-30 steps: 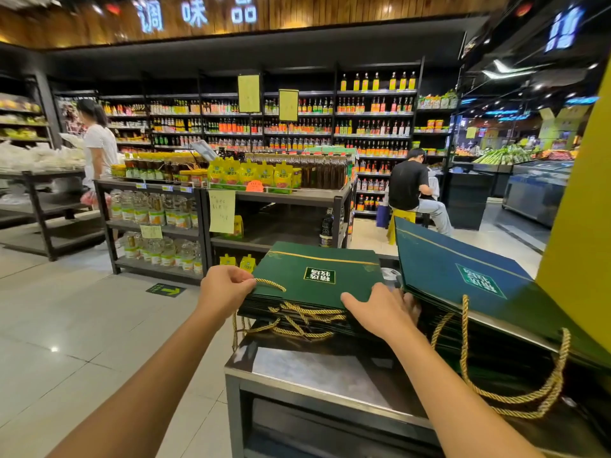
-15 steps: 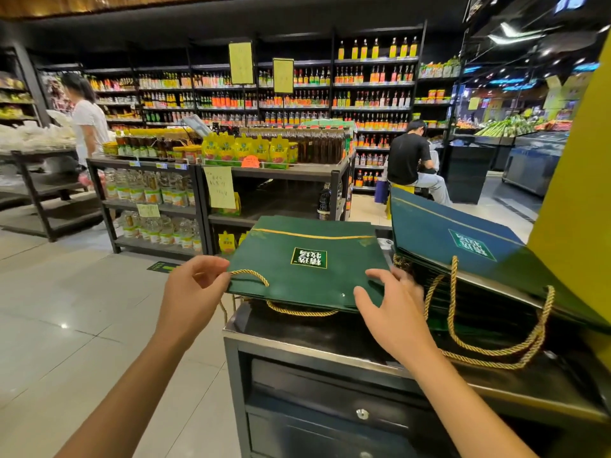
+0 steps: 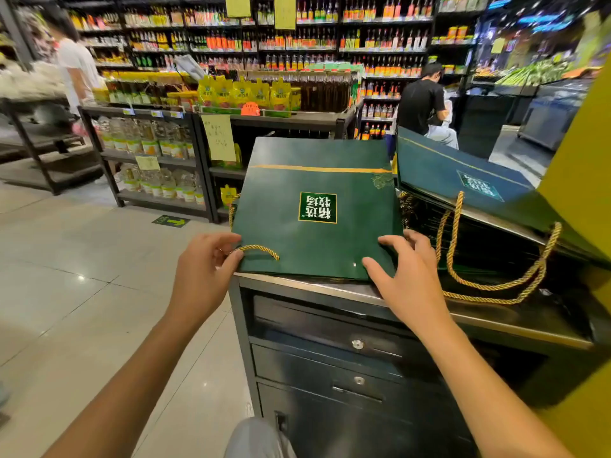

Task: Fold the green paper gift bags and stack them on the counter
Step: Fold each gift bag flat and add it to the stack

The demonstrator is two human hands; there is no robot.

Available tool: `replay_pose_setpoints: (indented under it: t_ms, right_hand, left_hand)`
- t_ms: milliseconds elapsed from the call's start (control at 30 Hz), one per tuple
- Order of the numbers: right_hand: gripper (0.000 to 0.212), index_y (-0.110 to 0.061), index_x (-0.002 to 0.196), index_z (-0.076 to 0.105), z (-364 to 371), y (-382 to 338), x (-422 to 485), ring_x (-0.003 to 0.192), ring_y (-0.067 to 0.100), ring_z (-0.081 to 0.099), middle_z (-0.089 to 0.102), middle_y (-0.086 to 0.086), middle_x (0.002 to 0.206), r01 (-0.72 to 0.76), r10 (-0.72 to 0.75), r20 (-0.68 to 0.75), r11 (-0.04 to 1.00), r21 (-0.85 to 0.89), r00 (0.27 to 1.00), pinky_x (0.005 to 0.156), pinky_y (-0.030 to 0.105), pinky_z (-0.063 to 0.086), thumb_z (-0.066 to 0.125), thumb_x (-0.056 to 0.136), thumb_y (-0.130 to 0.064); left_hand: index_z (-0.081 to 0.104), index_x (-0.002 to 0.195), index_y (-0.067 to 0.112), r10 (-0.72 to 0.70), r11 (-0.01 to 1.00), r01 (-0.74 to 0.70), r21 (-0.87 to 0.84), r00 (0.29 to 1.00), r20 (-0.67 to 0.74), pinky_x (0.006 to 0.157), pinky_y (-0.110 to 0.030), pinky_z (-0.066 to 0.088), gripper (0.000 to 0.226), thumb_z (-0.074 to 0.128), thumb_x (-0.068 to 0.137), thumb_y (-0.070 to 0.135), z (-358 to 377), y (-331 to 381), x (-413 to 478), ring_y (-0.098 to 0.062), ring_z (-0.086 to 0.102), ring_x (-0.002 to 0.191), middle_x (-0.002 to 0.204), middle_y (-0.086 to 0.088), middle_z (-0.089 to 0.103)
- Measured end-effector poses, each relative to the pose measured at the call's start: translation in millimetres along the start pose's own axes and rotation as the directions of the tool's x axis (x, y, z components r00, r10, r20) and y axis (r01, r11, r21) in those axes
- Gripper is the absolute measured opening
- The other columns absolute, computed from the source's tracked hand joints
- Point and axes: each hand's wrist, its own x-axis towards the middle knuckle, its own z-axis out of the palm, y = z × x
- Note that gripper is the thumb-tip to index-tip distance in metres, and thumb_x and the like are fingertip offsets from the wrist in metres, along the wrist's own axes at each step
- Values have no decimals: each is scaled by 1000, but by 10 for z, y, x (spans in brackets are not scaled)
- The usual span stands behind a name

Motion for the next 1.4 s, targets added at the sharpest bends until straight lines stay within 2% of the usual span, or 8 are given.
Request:
replay_pose_setpoints:
  t_ms: [133,300,433,567,700,933,1133,1400]
  right_hand:
    - [45,-19,133,60,2,-6,1,145,22,26,34,10,153,0,0,-10,1000,4,1000,107,23,21,71,93,-37]
    - [46,-19,132,60,5,-3,2,144,23,28,35,10,152,2,-2,-20,1000,-3,1000,111,28,25,72,92,-38]
    - [45,-20,133,60,17,8,4,143,22,29,35,9,153,2,-2,-27,1000,-3,1000,112,29,26,71,93,-39]
    - [45,-21,133,60,27,20,5,143,22,29,36,9,152,6,-6,-24,1000,2,1000,110,29,26,69,93,-40]
    - [45,-22,133,60,22,29,9,142,21,29,36,8,152,11,-11,-19,1000,5,1000,112,30,27,68,94,-41]
    - [45,-22,130,61,40,69,25,141,21,30,37,7,152,21,-22,-28,1000,-17,999,114,35,29,70,92,-44]
    - [43,-23,128,63,55,90,35,141,21,30,38,6,152,20,-19,-31,1000,1,999,114,37,31,71,91,-43]
    - [14,-28,101,76,111,113,6,122,19,43,59,-5,121,166,-174,-114,983,-72,978,96,31,26,75,89,-34]
  left_hand:
    - [71,97,15,125,974,-132,182,991,54,70,-33,46,9,65,97,22,-50,41,1,-13,53,79,88,4,63]
    - [61,80,18,-55,948,-24,318,970,235,56,-31,36,34,56,99,46,-136,229,52,-19,58,69,72,2,63]
    - [65,78,12,-103,993,119,-17,920,379,52,-23,45,30,67,95,36,-175,432,76,-11,61,52,58,-2,66]
    - [67,97,2,-136,842,387,-375,826,547,54,-19,50,17,73,92,18,-68,613,117,-11,65,59,70,-9,72]
    - [69,106,2,-194,721,514,-465,793,577,62,-18,54,20,73,92,15,139,824,197,-12,71,72,82,-11,76]
    - [73,100,3,-217,798,460,-389,822,527,46,-19,48,14,76,89,11,470,995,276,-18,76,70,82,-9,78]
    - [74,100,6,-161,875,364,-320,841,516,46,-19,47,14,77,89,13,603,981,375,-18,76,71,73,-7,77]
    - [73,105,19,44,995,9,-100,857,513,56,-10,44,21,80,87,25,795,1033,524,2,67,63,67,4,74]
